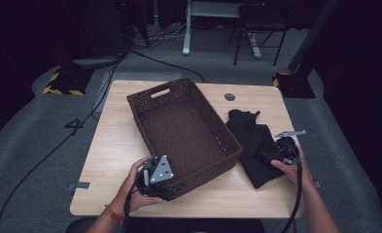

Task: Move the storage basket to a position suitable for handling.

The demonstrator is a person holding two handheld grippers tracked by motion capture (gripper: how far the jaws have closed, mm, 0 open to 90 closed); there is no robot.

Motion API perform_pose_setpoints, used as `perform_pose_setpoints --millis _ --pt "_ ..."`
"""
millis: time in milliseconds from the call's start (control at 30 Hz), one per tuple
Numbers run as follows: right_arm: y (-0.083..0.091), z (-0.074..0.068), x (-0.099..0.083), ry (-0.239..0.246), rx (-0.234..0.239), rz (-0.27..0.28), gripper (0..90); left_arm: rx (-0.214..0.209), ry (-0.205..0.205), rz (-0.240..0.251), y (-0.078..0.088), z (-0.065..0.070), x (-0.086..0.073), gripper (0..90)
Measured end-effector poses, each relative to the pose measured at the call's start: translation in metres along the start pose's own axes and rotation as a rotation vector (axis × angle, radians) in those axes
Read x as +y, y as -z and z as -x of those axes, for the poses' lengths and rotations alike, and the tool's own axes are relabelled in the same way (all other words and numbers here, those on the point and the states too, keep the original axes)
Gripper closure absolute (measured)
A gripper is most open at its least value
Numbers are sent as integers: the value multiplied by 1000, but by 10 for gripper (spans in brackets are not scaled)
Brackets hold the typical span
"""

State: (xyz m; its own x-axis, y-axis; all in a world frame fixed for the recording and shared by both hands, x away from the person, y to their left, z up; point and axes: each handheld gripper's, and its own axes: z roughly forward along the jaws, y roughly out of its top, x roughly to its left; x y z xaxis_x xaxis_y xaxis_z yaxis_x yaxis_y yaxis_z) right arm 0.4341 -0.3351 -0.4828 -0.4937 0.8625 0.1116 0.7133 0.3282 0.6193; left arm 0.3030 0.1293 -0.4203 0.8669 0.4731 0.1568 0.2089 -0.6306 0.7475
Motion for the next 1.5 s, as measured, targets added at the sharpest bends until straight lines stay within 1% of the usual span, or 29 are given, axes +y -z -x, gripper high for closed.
perform_pose_setpoints --millis 100,133,233,333,467,500,533,567,633,667,700,733,767,800,867,900,933,1000,1100,1133,1167,1200,1233,1267,1333,1367,1400,1433,1500 --pt "8 -5 -6 14 1 -3 176 40 28 33 12 -1 -5 157" --pt "12 -7 -6 41 5 4 198 55 47 67 19 -2 -7 159" --pt "18 -9 -3 72 -5 11 196 70 59 94 27 -3 -7 155" --pt "25 -8 9 114 22 32 182 83 78 74 29 -4 -9 154" --pt "25 -5 21 146 5 37 166 80 96 73 30 -8 -13 143" --pt "23 -3 24 148 8 32 164 94 101 72 31 -10 -14 128" --pt "14 2 29 166 -7 -12 162 130 113 63 32 -13 -17 64" --pt "14 2 29 166 -7 -12 162 130 113 63 32 -13 -17 44" --pt "-3 11 30 178 -34 -85 132 151 136 70 35 -19 -24 29" --pt "-6 15 29 161 -2 -85 127 154 143 71 36 -22 -26 21" --pt "-6 15 29 161 -2 -85 127 154 143 71 36 -22 -26 18" --pt "-10 22 28 130 31 -82 67 147 161 68 37 -27 -30 18" --pt "-10 22 28 130 31 -82 67 147 161 68 37 -27 -30 12" --pt "-14 25 25 101 53 -93 42 135 189 72 36 -34 -35 3" --pt "-17 25 21 94 82 -93 36 136 206 57 34 -39 -41 2" --pt "-16 24 20 101 95 -93 36 136 206 57 34 -39 -41 13" --pt "-15 22 19 107 106 -93 36 159 203 12 28 -40 -45 3" --pt "-14 19 18 117 119 -101 37 152 200 4 26 -41 -46 49" --pt "-11 11 16 152 131 -91 89 173 163 -6 20 -38 -45 38" --pt "-8 8 16 175 123 -74 129 177 157 -9 19 -39 -44 30" --pt "-3 2 16 209 106 -16 218 169 162 -4 19 -41 -44 30" --pt "1 -1 16 218 128 7 251 164 171 2 18 -43 -45 31" --pt "2 -7 18 219 143 -1 151 162 175 7 18 -45 -45 30" --pt "2 -7 18 219 143 -1 151 158 179 10 17 -47 -46 30" --pt "-3 -9 20 217 98 -47 148 142 202 6 16 -53 -48 22" --pt "-3 -9 20 217 98 -47 148 123 215 5 15 -56 -49 22" --pt "-2 -5 22 193 36 -34 154 81 241 6 11 -62 -52 1" --pt "-2 -5 22 193 36 -34 154 81 241 6 11 -62 -52 0" --pt "-1 -1 23 173 -9 -34 142 69 239 15 9 -65 -53 0"
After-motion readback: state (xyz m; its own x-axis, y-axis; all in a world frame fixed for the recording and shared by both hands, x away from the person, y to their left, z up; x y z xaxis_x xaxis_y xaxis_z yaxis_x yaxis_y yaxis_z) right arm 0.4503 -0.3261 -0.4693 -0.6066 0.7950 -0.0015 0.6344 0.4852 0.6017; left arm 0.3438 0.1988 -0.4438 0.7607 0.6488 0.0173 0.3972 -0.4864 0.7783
